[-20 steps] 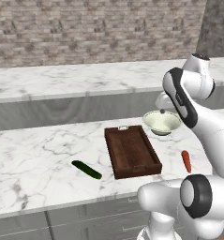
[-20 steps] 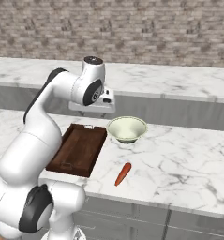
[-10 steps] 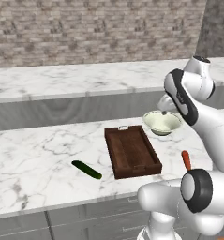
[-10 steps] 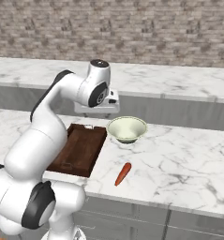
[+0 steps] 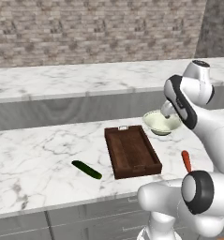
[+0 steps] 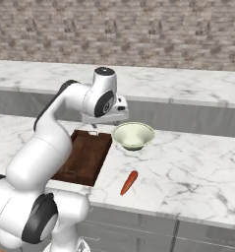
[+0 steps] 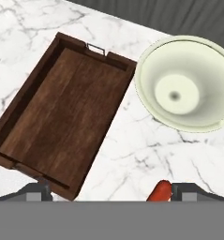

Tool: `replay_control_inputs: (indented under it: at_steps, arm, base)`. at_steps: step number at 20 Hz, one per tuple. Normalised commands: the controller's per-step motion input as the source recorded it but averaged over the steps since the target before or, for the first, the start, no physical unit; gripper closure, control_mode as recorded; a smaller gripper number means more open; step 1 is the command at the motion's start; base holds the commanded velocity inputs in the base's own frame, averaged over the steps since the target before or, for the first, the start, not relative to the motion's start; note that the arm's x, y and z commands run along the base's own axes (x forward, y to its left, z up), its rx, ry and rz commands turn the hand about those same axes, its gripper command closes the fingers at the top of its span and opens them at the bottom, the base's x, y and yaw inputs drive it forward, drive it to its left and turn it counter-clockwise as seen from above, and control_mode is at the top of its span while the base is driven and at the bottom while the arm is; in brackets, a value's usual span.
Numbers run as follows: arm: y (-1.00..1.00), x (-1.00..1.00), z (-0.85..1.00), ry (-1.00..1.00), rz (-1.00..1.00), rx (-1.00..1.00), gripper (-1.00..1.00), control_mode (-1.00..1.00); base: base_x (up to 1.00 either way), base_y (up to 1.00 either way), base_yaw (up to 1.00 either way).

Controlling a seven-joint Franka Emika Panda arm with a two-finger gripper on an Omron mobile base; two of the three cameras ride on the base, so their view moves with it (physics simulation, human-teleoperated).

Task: Place the two vegetables and bowl onto the tray for setting up a vegetable dip station.

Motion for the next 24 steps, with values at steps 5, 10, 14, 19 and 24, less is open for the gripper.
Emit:
replay_control_inputs:
  at_steps: [5,10,14,19,24]
  arm:
    - [-0.04,0.0,-0.14,0.02,0.0,-0.14,-1.0,-1.0]
    - [-0.07,0.0,-0.19,0.0,0.0,-0.06,-1.0,-1.0]
    - [-0.01,0.0,-0.22,-0.02,0.0,0.0,-1.0,-1.0]
    - [-0.06,-0.01,-0.25,-0.1,0.0,0.0,-1.0,-1.0]
    - [-0.01,0.08,-0.19,-0.18,0.0,0.0,-1.0,-1.0]
  base:
    - [0.0,0.0,0.0]
    - [0.0,0.0,0.0]
    - [0.0,0.0,0.0]
    - [0.0,0.0,0.0]
    - [0.0,0.0,0.0]
